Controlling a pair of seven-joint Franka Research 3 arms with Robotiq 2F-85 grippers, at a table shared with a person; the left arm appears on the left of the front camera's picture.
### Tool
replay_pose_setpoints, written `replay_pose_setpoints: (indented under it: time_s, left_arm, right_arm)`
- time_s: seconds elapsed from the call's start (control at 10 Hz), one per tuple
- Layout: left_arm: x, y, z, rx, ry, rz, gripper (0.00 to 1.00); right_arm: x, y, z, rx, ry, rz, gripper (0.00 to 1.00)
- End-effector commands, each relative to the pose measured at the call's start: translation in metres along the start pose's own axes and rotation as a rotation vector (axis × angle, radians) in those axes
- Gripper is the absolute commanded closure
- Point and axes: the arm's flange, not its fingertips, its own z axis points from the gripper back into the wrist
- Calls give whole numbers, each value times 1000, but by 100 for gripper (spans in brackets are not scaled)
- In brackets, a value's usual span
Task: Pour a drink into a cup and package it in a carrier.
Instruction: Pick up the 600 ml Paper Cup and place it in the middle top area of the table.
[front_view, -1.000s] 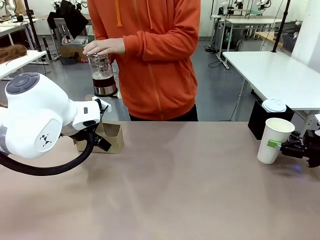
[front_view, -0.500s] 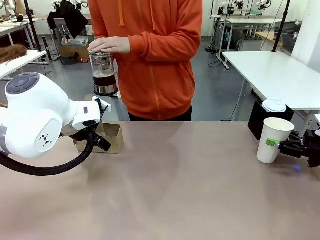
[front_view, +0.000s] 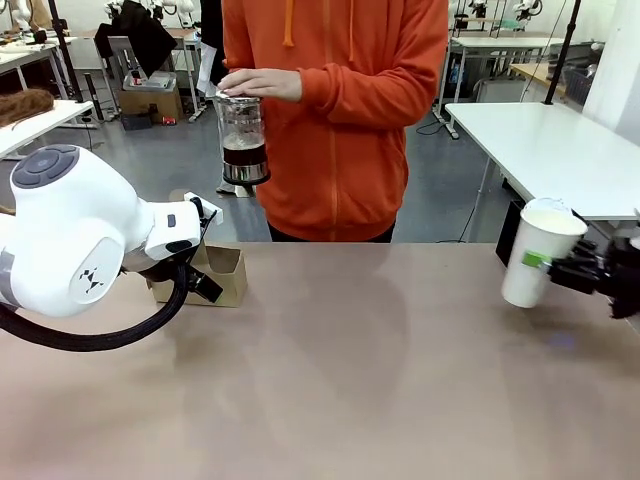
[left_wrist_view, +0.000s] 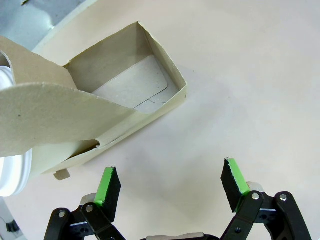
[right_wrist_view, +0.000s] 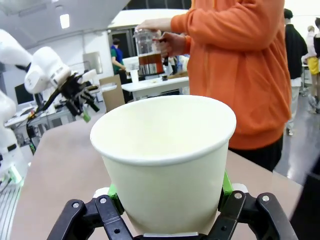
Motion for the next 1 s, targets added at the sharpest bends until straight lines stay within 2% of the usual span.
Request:
replay_pose_setpoints:
  time_s: [0.0,0.2,0.5,0.7,0.9]
  left_arm:
    - [0,0,0,-1,0,0,0]
    - [0,0,0,-1,0,0,0]
    - [0,0,0,-1,0,0,0]
    - [0,0,0,-1,0,0,0]
    - [0,0,0,-1,0,0,0]
  right_arm:
    - [22,19,-68,-48,21,-47,20]
    - [22,18,-131,-54,9,-63,20]
    - [1,-6,-221,-75,-12,-48,20]
    - [-15,-18,-250,-104,1,-43,20]
    - [-27,-28,-262,-137,22,-20,20]
